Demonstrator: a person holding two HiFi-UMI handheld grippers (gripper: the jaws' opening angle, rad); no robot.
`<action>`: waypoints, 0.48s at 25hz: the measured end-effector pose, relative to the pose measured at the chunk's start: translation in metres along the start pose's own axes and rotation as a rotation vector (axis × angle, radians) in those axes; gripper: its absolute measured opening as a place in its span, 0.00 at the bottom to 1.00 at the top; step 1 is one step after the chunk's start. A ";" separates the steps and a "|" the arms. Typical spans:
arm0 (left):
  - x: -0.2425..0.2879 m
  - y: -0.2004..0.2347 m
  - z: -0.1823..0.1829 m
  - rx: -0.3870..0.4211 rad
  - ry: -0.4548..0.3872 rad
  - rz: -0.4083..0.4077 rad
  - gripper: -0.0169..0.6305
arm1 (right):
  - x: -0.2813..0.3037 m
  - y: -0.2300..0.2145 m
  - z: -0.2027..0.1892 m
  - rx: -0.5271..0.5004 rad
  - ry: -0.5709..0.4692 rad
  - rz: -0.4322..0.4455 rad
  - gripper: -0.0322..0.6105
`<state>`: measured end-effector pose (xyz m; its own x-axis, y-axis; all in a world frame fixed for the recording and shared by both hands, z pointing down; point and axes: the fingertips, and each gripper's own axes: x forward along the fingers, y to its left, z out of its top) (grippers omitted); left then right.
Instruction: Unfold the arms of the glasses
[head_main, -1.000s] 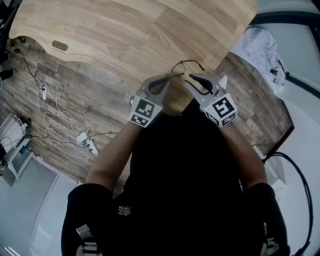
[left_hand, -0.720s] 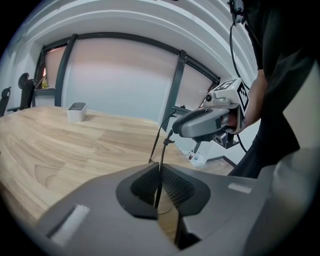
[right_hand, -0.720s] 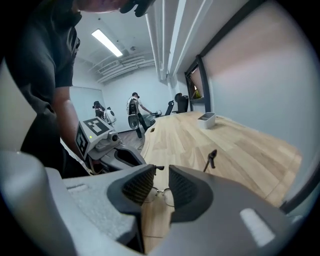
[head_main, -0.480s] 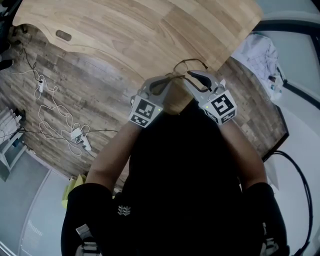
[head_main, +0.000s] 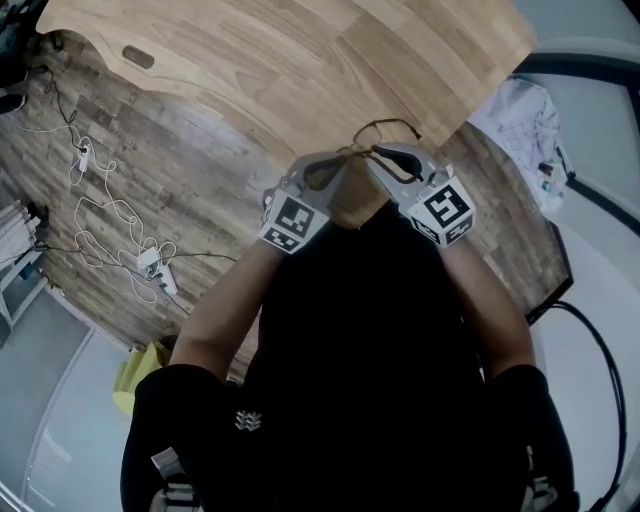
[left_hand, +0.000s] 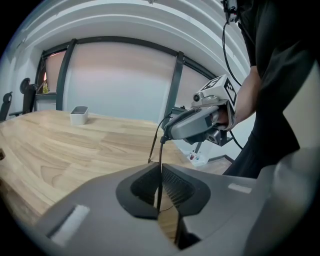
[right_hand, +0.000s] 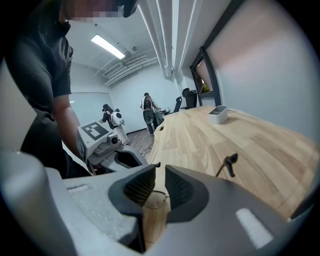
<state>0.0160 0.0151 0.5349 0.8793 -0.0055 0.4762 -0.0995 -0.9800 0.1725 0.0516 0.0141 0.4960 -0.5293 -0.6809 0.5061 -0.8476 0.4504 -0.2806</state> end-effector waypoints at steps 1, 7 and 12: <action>0.000 0.001 0.000 0.002 0.001 0.001 0.06 | 0.001 0.001 0.002 -0.002 -0.004 0.006 0.15; -0.003 0.003 -0.001 0.001 -0.001 0.002 0.06 | 0.002 0.005 0.008 0.000 -0.018 0.031 0.15; -0.002 0.004 0.000 0.004 -0.003 -0.004 0.06 | 0.003 0.005 0.011 0.007 -0.028 0.031 0.14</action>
<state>0.0137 0.0112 0.5345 0.8810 -0.0024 0.4731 -0.0944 -0.9808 0.1709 0.0457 0.0083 0.4872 -0.5561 -0.6825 0.4742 -0.8310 0.4675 -0.3016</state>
